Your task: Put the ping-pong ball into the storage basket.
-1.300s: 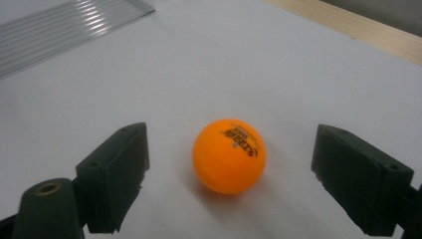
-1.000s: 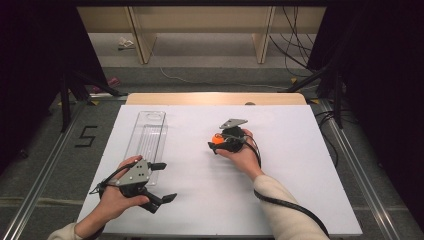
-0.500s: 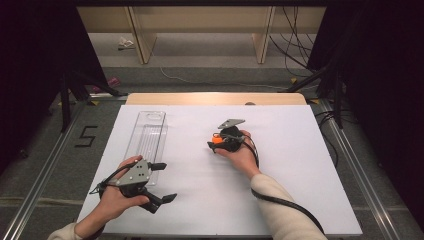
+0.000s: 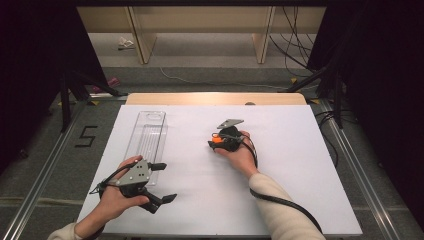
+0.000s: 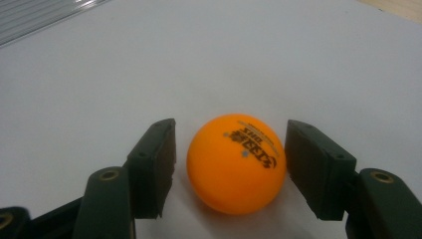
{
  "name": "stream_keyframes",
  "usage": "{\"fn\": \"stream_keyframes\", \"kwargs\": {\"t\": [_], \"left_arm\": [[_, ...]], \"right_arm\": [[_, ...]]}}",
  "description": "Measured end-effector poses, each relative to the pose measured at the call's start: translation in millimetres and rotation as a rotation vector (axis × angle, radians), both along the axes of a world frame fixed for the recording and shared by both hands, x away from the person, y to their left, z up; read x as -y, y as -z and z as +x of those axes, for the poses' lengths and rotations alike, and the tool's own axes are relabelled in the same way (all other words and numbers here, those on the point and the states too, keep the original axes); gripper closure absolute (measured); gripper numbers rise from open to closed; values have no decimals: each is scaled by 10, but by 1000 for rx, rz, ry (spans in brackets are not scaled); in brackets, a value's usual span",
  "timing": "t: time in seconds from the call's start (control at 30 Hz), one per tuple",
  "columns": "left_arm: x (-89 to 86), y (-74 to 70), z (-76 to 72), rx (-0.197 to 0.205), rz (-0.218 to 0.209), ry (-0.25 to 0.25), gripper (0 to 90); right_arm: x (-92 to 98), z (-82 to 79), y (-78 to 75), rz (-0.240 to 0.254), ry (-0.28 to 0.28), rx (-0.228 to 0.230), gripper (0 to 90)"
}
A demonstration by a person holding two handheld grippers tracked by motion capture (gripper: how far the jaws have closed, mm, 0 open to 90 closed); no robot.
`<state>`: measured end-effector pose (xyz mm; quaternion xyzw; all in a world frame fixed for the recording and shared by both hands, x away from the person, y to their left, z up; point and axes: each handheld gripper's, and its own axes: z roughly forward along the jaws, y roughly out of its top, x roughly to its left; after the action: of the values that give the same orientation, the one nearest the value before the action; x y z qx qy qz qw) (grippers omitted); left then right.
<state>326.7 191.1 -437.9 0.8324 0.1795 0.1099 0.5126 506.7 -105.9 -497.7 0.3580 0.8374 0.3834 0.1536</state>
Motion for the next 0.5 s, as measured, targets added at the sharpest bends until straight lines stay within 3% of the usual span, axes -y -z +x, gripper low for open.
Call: {"fn": "stream_keyframes", "kwargs": {"t": [0.5], "left_arm": [[3, 2, -2, 0, 1, 2, 20]], "right_arm": [[25, 10, 6, 7, 1, -6, 510]]}}
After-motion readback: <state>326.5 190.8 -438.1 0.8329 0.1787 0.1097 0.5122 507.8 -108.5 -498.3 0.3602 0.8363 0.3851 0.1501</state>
